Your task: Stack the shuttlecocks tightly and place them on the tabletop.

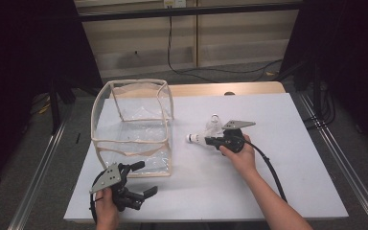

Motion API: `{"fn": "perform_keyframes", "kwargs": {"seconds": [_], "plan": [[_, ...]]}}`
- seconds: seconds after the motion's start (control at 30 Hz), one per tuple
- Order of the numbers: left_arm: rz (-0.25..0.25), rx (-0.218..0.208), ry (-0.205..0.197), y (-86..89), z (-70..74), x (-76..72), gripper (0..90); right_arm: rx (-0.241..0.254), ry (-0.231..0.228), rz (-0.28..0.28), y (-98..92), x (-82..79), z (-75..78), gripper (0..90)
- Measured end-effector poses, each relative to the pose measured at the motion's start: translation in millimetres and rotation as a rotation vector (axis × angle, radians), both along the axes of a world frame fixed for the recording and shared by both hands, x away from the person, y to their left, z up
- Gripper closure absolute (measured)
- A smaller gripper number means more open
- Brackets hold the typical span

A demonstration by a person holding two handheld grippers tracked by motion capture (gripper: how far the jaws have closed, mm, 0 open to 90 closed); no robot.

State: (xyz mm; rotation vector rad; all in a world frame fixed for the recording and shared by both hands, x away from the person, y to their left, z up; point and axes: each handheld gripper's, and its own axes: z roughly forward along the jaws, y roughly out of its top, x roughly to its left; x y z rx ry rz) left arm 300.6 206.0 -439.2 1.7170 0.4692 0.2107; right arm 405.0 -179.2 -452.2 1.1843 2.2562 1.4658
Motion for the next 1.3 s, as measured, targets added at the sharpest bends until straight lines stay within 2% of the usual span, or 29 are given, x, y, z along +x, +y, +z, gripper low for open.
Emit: {"fn": "perform_keyframes", "kwargs": {"seconds": [0.3,0.5,0.63,0.83,0.97,1.17,1.3], "plan": [[0.002,-0.001,0.000,0.2,0.1,-0.1,2.7,-0.010,-0.013,-0.004,0.7,0.3,-0.4,89.6],[0.003,-0.005,-0.001,0.4,0.3,-0.1,2.7,-0.006,-0.006,-0.003,1.0,0.3,-1.4,87.6],[0.004,-0.008,-0.001,0.5,0.4,-0.1,2.7,-0.029,-0.005,-0.015,0.0,0.0,-1.5,78.1],[0.003,-0.006,-0.002,0.5,0.4,-0.1,2.7,-0.032,0.003,-0.013,-2.5,-1.2,0.3,71.2],[0.004,-0.006,-0.001,0.4,0.4,-0.2,2.8,-0.049,-0.003,-0.042,-4.9,-2.3,2.6,56.9],[0.005,-0.006,-0.001,0.3,0.4,-0.2,2.7,-0.054,-0.005,-0.049,-9.0,-3.4,6.1,51.0],[0.005,-0.010,-0.002,0.7,0.8,-0.4,2.7,-0.055,-0.010,-0.062,-11.0,-4.9,9.3,43.8]]}}
